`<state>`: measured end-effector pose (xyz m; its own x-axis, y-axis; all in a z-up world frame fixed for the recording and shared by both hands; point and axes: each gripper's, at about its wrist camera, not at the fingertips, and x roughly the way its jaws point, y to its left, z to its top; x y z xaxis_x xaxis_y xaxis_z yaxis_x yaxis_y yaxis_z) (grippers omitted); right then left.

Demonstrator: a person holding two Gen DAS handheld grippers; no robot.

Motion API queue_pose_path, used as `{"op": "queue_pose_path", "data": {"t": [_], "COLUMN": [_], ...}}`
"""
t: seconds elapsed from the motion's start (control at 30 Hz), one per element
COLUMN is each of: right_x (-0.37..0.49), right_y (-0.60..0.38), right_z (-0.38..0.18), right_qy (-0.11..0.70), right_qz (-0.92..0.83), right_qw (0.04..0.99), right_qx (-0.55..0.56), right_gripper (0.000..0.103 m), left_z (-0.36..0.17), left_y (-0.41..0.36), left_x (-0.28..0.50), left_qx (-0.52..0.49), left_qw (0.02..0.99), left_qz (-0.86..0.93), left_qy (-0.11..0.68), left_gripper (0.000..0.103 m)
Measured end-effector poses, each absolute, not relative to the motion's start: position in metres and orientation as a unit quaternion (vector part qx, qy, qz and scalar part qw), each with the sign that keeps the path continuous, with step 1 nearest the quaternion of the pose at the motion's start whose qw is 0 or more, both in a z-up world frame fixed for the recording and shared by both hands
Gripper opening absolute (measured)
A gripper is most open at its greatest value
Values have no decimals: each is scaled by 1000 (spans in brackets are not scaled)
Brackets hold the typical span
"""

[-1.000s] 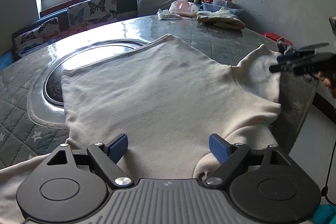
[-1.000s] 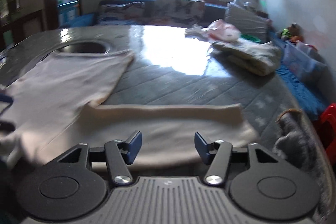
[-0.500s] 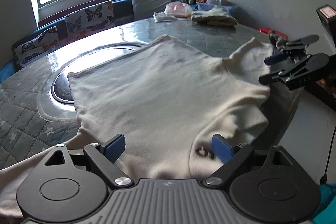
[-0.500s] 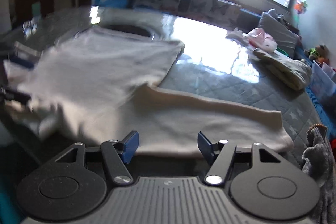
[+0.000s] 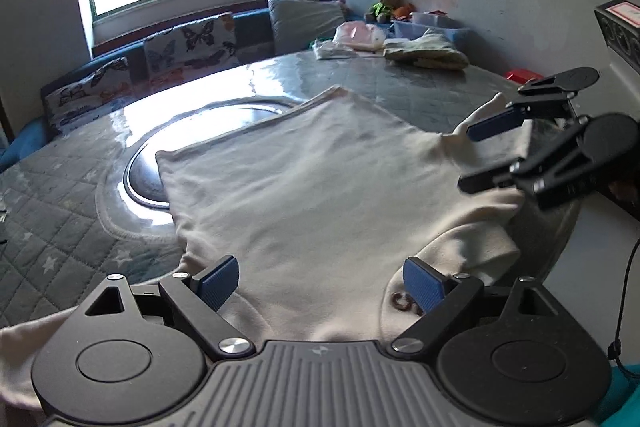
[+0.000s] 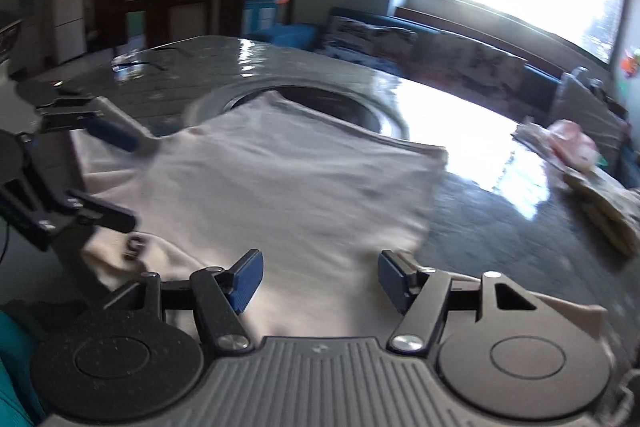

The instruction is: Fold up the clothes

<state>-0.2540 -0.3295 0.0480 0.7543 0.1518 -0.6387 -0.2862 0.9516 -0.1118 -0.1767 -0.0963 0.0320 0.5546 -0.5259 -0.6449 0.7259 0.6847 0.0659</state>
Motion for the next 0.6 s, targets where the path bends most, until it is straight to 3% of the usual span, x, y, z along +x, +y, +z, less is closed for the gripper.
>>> {"op": "queue_pose_path", "data": {"t": [0.23,0.6], "right_x": [-260,-234], "right_y": [-309,-322], "right_z": [33,47], "right_qy": [357,347], "right_qz": [158,148], "right_qw": [910,922], "right_qx": [-140,-90], "right_gripper": [65,70], "left_z": [19,35], "left_y": [-92,-98], "left_x": [-180,-150], "left_qx": [172,135], "left_qw": [854,868], "left_qz": [-371,-363], "left_qy": [322,311], "left_gripper": [92,92]}}
